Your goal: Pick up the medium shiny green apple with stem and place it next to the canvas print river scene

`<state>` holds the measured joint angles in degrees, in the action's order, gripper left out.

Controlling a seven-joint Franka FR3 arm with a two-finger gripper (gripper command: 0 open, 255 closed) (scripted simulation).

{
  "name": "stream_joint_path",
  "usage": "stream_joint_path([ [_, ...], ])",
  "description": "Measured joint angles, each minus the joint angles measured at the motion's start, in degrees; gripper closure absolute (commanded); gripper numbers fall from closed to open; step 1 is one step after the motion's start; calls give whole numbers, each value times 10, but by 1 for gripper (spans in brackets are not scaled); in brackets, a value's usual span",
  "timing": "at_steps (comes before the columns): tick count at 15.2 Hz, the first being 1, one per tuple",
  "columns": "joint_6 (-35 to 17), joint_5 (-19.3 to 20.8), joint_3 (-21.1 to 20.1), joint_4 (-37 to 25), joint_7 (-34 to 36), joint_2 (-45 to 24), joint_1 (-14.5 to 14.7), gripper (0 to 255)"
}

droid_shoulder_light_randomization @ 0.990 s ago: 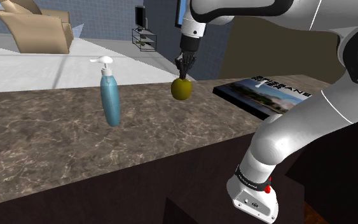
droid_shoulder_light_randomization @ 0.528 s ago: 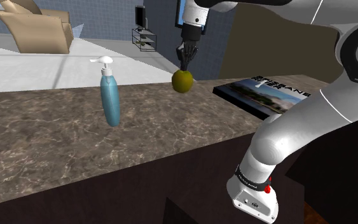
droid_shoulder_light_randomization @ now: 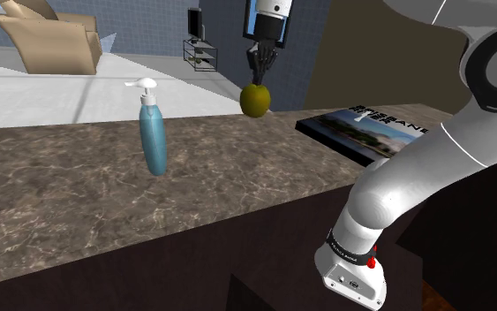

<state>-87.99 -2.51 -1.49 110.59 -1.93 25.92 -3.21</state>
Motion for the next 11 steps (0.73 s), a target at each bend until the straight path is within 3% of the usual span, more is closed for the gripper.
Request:
stream_joint_path([
  [4, 28, 2, 5, -38, -6, -10, -2, 255],
  [11, 39, 26, 76, -53, -100, -17, -30, 255],
])
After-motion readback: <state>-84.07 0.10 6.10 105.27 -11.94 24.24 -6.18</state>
